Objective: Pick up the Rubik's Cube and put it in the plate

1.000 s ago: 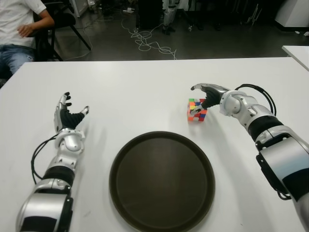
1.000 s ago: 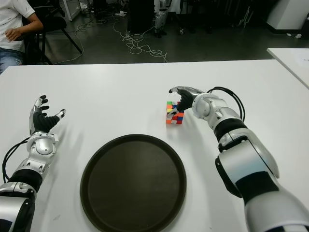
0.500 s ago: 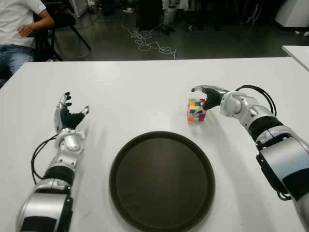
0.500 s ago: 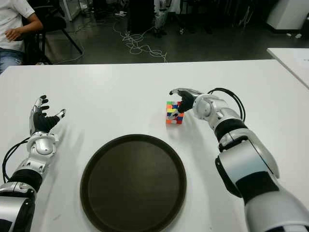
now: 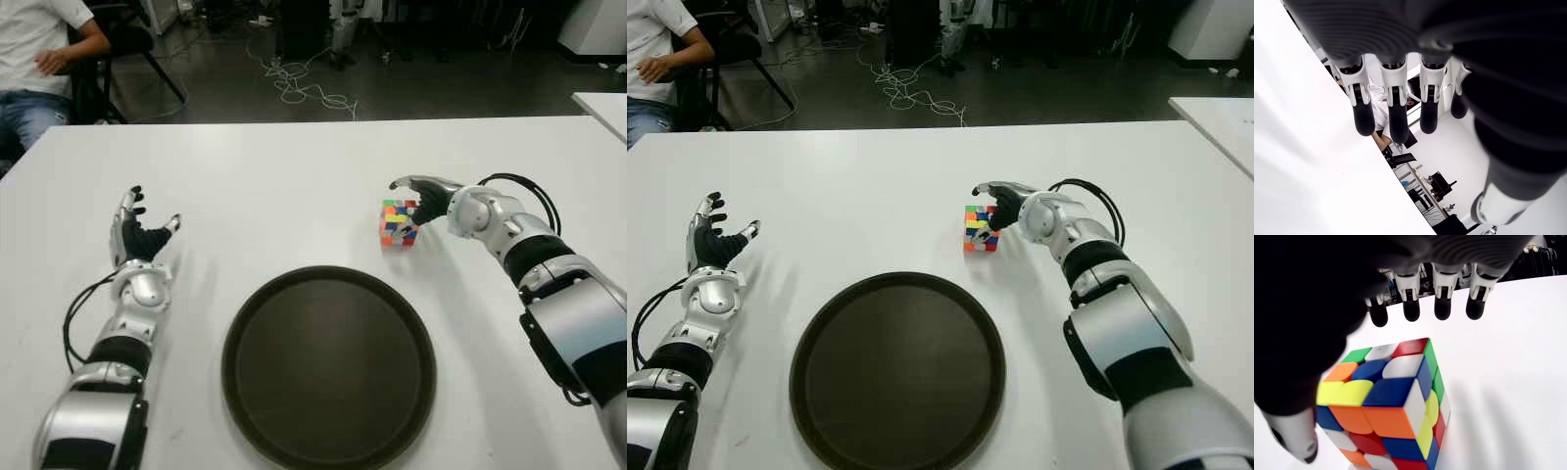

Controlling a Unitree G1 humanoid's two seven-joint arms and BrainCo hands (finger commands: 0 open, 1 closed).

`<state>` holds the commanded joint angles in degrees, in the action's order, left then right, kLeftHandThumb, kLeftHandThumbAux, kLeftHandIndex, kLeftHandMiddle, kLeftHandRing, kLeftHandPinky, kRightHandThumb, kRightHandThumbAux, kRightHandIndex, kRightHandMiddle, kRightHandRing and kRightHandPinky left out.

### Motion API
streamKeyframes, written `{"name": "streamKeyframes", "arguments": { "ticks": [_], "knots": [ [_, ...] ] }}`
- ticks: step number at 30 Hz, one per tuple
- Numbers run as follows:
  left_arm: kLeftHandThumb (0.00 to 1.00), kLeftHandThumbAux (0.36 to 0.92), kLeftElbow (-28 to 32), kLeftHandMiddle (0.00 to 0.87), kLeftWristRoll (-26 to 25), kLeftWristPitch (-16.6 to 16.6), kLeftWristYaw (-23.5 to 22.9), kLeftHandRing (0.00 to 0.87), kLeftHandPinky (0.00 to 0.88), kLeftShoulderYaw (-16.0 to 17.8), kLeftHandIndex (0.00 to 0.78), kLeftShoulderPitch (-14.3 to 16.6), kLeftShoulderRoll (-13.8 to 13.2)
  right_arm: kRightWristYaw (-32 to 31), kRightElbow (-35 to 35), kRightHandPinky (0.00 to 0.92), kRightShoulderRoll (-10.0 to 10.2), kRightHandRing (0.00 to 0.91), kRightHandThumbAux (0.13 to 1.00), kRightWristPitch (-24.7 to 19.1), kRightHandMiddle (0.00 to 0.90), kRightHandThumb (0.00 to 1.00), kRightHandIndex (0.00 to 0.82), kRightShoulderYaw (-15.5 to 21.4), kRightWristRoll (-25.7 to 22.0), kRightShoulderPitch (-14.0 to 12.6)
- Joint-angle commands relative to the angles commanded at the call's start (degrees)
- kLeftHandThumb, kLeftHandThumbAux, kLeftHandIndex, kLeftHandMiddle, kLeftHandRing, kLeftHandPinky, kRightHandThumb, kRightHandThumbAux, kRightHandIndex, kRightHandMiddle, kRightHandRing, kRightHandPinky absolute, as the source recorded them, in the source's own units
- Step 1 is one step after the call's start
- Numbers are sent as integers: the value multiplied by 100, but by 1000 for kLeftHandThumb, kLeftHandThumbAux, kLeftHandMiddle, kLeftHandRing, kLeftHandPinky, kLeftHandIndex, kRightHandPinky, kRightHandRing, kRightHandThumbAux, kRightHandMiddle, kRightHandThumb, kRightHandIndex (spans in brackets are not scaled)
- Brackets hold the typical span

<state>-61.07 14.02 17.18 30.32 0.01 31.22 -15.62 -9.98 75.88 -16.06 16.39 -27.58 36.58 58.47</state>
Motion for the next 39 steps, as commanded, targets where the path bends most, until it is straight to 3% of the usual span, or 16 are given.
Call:
{"name": "streamKeyframes", "arguments": {
  "ticks": [11, 28, 34, 39],
  "knots": [
    [247, 767, 39, 177, -4, 24, 1, 187, 228, -4, 112, -25, 9, 81, -7, 0, 25, 0, 661, 125, 0, 0, 0, -33, 9, -98],
    [208, 765, 50, 175, -27, -41, -14, 183, 210, 2, 107, -22, 7, 4, 3, 0, 171, 0, 670, -70, 0, 0, 0, -65, 22, -187],
    [233, 779, 43, 189, -6, -29, 1, 208, 272, -12, 110, -18, -2, 42, -7, 0, 180, 0, 680, -78, 0, 0, 0, -108, 37, -203],
    [230, 773, 25, 178, -32, 15, -19, 190, 222, 5, 109, -17, 3, 120, 7, 0, 203, 0, 679, -137, 0, 0, 0, -162, 77, -217]
  ]
}}
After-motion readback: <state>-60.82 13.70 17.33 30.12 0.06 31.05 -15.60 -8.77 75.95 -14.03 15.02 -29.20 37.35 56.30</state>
